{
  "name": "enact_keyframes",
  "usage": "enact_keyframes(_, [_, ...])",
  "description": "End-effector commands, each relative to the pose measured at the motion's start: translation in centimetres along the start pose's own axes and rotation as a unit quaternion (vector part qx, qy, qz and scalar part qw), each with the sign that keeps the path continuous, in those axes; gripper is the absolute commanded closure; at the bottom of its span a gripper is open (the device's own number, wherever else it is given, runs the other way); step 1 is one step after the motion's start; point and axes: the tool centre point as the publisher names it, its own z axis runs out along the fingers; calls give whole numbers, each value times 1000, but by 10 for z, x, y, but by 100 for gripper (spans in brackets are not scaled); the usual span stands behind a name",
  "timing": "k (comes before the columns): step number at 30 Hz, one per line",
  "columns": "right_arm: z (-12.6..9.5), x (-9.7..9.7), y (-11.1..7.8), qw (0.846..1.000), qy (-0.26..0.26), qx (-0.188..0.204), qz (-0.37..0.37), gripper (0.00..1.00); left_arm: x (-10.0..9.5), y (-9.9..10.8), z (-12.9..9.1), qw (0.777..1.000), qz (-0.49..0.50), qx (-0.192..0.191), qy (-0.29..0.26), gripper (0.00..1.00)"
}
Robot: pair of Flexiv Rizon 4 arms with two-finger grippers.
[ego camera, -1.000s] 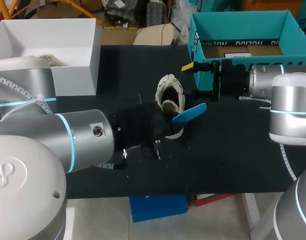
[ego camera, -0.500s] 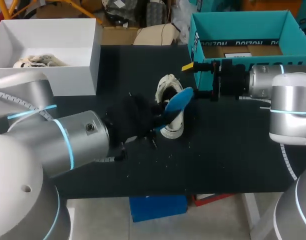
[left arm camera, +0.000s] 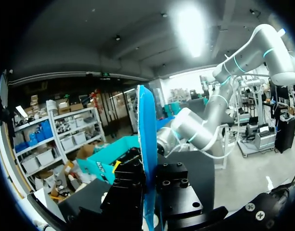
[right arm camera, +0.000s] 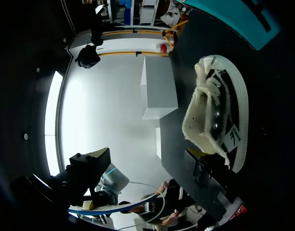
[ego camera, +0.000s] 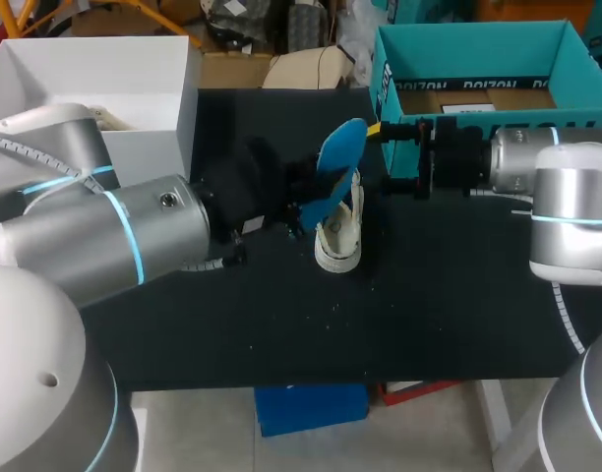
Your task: Take the shoe out of the shoebox, open the shoe tongue, remove and reinsert the insole, then place the shoe into the shoebox
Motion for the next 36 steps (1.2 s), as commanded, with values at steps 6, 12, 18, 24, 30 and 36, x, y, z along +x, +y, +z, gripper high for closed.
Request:
enact_keyframes(6, [1, 0, -1, 1000, 0, -2, 0, 0, -10, -11, 3, 999, -39, -12, -22, 100])
enact_keyframes(12, [1, 0, -1, 1000, 0, -2, 0, 0, -25, -16, 1, 992, -93, -29, -75, 100])
enact_keyframes(18, [1, 0, -1, 1000, 0, -2, 0, 0, -47, -18, -3, 981, -152, -26, -118, 100])
enact_keyframes(24, [1, 0, -1, 1000, 0, -2, 0, 0, -64, -17, -9, 965, -217, -7, -144, 100])
enact_keyframes(30, [1, 0, -1, 1000, 0, -2, 0, 0, -74, -6, -17, 949, -269, -12, -163, 100])
enact_keyframes(36, [1, 0, -1, 1000, 0, -2, 0, 0, -86, 11, -28, 935, -306, -34, -174, 100])
